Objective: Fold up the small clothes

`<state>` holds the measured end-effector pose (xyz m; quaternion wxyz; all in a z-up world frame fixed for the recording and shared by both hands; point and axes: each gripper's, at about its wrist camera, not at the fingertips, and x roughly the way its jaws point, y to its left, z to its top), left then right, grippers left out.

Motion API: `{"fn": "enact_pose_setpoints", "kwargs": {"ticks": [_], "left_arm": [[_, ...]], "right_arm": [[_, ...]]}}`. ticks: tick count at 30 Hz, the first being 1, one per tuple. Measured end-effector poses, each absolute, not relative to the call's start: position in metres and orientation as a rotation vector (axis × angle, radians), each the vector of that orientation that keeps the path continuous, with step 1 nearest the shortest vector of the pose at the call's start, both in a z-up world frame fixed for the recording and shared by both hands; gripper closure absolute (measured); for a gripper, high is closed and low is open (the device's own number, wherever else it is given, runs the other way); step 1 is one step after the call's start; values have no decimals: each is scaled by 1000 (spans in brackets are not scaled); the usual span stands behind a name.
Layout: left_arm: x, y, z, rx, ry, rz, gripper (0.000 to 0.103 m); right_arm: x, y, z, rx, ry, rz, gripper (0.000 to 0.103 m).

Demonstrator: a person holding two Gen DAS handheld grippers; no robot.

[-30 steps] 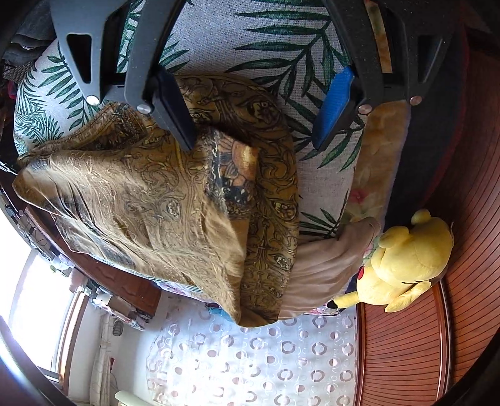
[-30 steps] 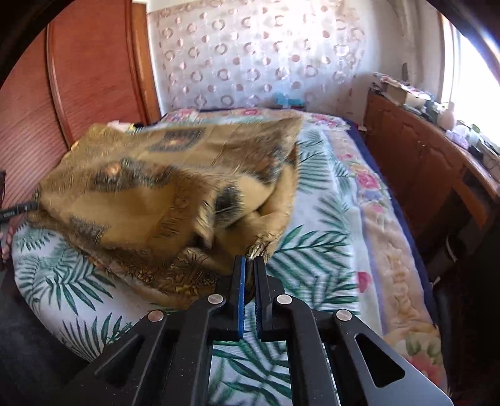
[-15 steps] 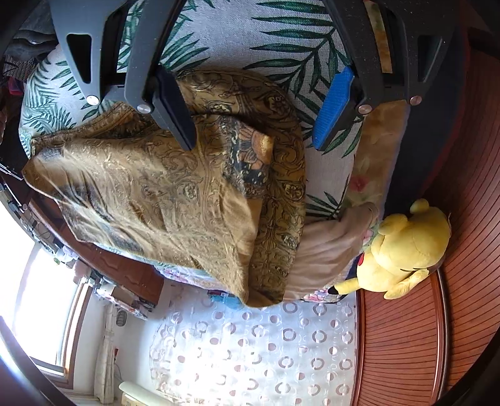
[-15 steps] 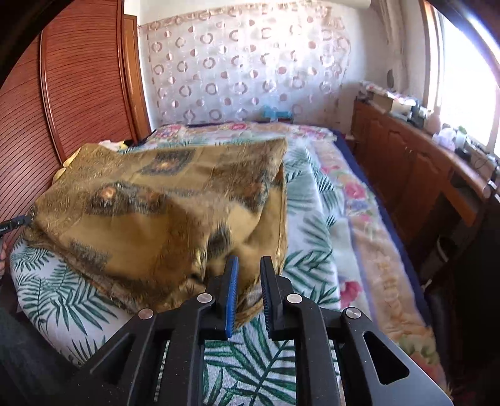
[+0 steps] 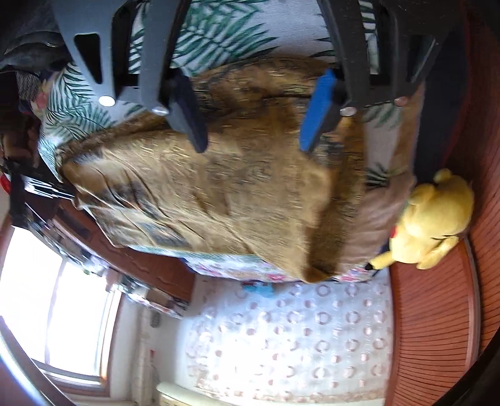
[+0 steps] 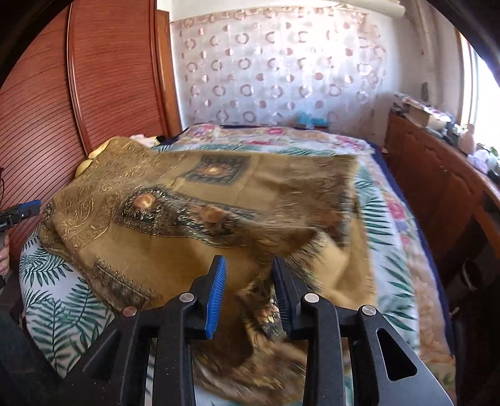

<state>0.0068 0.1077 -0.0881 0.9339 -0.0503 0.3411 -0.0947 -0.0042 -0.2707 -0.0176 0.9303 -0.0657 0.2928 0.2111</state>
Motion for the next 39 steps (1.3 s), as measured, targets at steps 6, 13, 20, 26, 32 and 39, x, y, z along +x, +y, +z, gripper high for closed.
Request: {"fn": "enact_pose_setpoints", "kwargs": {"ticks": [6, 13, 20, 26, 32, 39], "left_arm": [[16, 74, -98, -68, 752, -294, 50], [21, 61, -99, -47, 757, -298, 50], [34, 55, -85, -30, 724, -293, 50], [33, 50, -84, -38, 719, -308, 50], [21, 40, -97, -43, 756, -348, 50], [7, 46, -108, -59, 784, -327, 53]], "right_arm": [[4, -259, -16, -151, 605, 423, 71], [5, -237, 9, -186, 517, 425, 71], [7, -202, -13, -180, 573, 495, 71], [-2, -191, -44, -182, 631, 525, 71], [-6, -199, -55, -143, 636, 516, 71], [-8, -194, -59, -177, 628, 512, 69]]}}
